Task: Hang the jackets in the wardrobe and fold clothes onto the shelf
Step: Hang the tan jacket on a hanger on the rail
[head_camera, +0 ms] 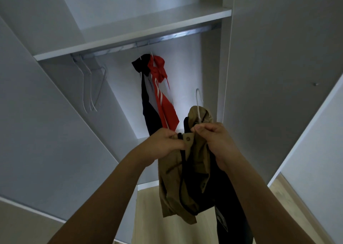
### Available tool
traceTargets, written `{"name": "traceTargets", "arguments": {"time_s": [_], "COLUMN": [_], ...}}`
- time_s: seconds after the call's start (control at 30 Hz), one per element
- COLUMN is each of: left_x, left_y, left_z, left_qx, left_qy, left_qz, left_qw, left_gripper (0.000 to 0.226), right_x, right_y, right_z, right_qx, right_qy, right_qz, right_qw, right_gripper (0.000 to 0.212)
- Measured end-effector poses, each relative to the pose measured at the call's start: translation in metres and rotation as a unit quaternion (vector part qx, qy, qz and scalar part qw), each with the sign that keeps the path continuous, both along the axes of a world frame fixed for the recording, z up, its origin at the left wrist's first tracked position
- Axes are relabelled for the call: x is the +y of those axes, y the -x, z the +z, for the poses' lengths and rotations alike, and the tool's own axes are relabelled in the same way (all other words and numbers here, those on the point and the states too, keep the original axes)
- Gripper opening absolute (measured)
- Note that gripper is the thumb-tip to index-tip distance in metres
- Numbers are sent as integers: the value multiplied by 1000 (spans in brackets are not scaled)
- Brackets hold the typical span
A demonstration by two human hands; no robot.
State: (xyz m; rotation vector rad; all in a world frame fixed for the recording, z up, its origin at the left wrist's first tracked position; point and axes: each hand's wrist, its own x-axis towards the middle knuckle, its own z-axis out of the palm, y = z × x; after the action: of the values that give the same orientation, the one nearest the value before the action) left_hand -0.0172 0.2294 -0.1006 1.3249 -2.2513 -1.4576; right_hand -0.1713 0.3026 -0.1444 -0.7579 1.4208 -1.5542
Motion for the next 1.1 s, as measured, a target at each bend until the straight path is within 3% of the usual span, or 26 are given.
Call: {"name": "traceTargets", "arguments": {"time_s": [0.1,0.2,0.33,0.57,0.77,0.93,1.1], "left_x": [-3,-2,11,15,12,16,19], "left_y": [-4,-3,4,4,-1,1,0], "left_z": [-5,-7,-10,-12,-16,-16,-17], "left_qx": [63,153,201,242,249,241,230], "left_qy": [-19,-42,-48,-84,-69,-34,-26], "left_qz": [112,232,256,273,312,327,349], "left_qw": [992,960,944,927,914,913,908], "left_gripper": [30,21,20,5,13,17,11], "right_x": [4,9,8,5,6,4,6], "right_y": [3,-3,-13,-18,-15,-8,4], "right_z": [-11,-17,-18,-18,-15,-18,-23], "right_qx": [98,154,249,362,464,472,394], "right_qy": [-49,-74,-83,-65,-14,-13,-13], "right_qz": [-23,19,103,111,132,120,133], "right_qw": [994,985,959,923,876,873,909], "right_gripper": [23,28,30,20,25,25,24]}}
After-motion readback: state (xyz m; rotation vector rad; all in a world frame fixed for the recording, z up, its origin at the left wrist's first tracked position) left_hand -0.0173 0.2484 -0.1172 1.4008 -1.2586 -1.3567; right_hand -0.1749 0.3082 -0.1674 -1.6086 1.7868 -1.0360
